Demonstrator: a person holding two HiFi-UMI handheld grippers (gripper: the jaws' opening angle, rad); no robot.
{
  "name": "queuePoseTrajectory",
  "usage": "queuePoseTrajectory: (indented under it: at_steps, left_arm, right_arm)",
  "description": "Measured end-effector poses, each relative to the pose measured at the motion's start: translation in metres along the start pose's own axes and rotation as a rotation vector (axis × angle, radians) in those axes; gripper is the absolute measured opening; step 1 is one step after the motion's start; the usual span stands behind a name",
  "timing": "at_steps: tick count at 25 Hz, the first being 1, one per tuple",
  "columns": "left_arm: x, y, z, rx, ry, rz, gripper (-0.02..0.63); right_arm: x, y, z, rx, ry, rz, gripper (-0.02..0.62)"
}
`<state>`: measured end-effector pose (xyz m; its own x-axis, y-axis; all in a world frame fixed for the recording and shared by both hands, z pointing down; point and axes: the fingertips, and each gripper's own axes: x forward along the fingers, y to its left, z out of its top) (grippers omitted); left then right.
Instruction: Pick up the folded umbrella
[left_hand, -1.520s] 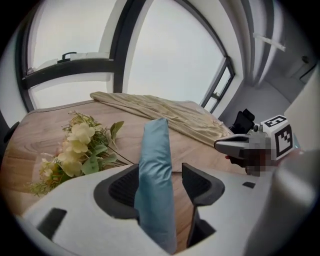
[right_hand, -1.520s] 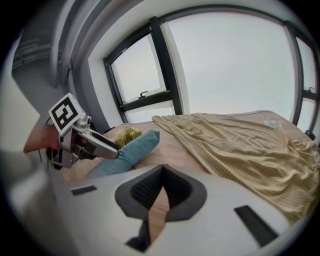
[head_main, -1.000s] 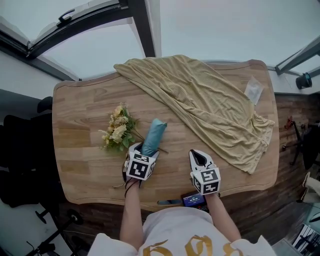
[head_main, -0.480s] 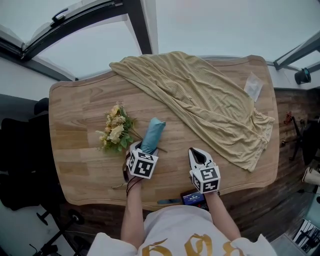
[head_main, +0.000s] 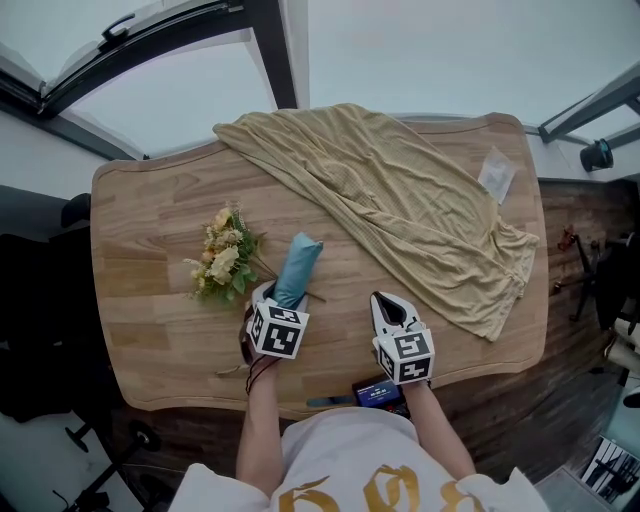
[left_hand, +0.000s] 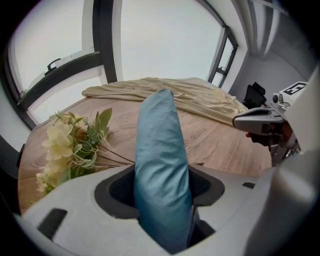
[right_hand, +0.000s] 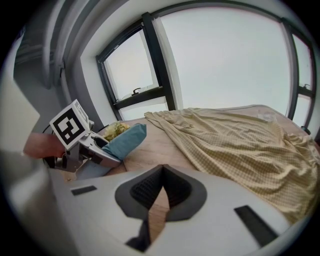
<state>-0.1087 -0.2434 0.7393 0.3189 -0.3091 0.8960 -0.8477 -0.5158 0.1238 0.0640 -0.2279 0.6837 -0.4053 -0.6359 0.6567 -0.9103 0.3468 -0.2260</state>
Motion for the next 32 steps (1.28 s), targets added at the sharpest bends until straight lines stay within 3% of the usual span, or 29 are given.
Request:
queuePoseTrajectory:
  at_steps: [32]
  left_arm:
    - [-0.062, -0.022, 0.021, -0.016, -0.222, -0.011, 0.282]
  right_arm:
    - [-0.05, 0.022, 0.031, -0.032, -0.135, -0.01, 0.011]
